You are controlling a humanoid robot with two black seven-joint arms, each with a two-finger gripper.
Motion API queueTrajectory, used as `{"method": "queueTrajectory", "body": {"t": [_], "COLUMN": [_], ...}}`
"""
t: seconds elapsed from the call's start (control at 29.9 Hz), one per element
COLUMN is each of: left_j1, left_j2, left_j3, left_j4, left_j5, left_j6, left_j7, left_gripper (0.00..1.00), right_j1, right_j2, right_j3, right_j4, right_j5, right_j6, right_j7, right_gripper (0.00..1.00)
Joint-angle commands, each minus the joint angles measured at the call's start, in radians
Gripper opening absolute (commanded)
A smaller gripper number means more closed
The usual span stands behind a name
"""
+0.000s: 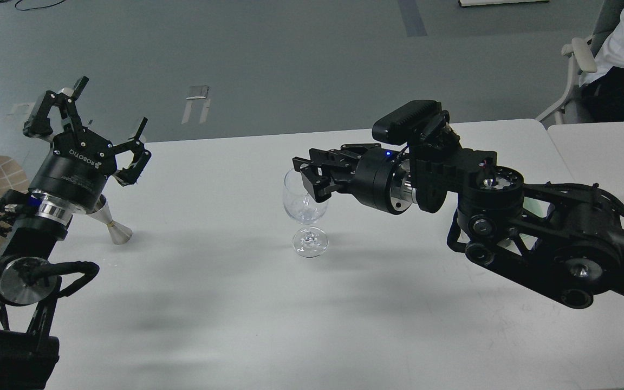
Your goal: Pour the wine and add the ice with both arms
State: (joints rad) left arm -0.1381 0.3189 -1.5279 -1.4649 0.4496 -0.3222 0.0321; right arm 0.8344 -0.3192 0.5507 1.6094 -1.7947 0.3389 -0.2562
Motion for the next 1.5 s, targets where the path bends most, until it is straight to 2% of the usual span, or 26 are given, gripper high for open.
{"method": "queueTrajectory", "body": {"t": [0.0, 0.13, 0.2, 0.27, 0.3, 0.53, 0.74, 0.84, 0.97, 1.1, 1.27, 1.47], "left_j1": [0.000, 0.000, 0.000, 0.000, 0.000, 0.000, -0.011, -0.017, -0.009, -0.009, -0.029, -0.132], "left_j2": [-0.001, 0.002, 0.003, 0.005, 0.006, 0.009, 0.012, 0.011, 0.002, 0.009, 0.026, 0.025], "left_j3": [0.000, 0.000, 0.000, 0.000, 0.000, 0.002, 0.003, 0.002, 0.002, 0.000, -0.021, -0.012], "left_j4": [0.000, 0.000, 0.000, 0.000, 0.000, 0.003, 0.003, 0.005, 0.008, 0.011, 0.034, 0.133], "left_j5": [0.000, 0.001, 0.000, 0.000, 0.000, -0.002, 0.000, 0.003, 0.003, 0.003, 0.004, 0.006], "left_j6": [0.002, 0.002, 0.002, 0.002, 0.002, 0.000, 0.002, 0.005, 0.006, 0.008, 0.008, 0.015], "left_j7": [0.000, 0.000, 0.000, 0.000, 0.000, 0.000, -0.001, -0.001, -0.003, -0.003, -0.003, -0.003], "left_gripper": [0.98, 0.98, 0.98, 0.98, 0.98, 0.98, 0.98, 0.98, 0.98, 0.98, 0.98, 0.98], "right_j1": [-0.001, 0.000, 0.000, -0.001, -0.001, -0.005, -0.021, -0.052, -0.106, -0.101, -0.110, -0.120], "right_j2": [-0.001, 0.002, 0.006, 0.011, 0.015, 0.077, 0.109, 0.124, 0.152, 0.152, 0.150, 0.154], "right_j3": [0.002, 0.015, 0.041, 0.081, 0.110, 0.336, 0.549, 0.615, 0.689, 0.713, 0.826, 0.965], "right_j4": [0.001, 0.004, 0.007, 0.007, 0.006, -0.008, -0.117, -0.170, -0.258, -0.347, -0.397, -0.462], "right_j5": [0.000, 0.002, 0.002, 0.005, 0.005, 0.015, 0.034, 0.107, 0.384, 0.618, 0.689, 0.791], "right_j6": [0.000, -0.003, -0.005, -0.005, -0.008, -0.018, -0.026, -0.057, -0.150, -0.188, -0.242, -0.253], "right_j7": [0.000, 0.000, 0.000, 0.002, 0.002, 0.002, 0.002, 0.002, 0.009, 0.014, 0.014, 0.014], "right_gripper": [0.36, 0.38, 0.45, 0.78, 1.00, 1.00, 1.00, 1.00, 1.00, 1.00, 1.00, 1.00]}}
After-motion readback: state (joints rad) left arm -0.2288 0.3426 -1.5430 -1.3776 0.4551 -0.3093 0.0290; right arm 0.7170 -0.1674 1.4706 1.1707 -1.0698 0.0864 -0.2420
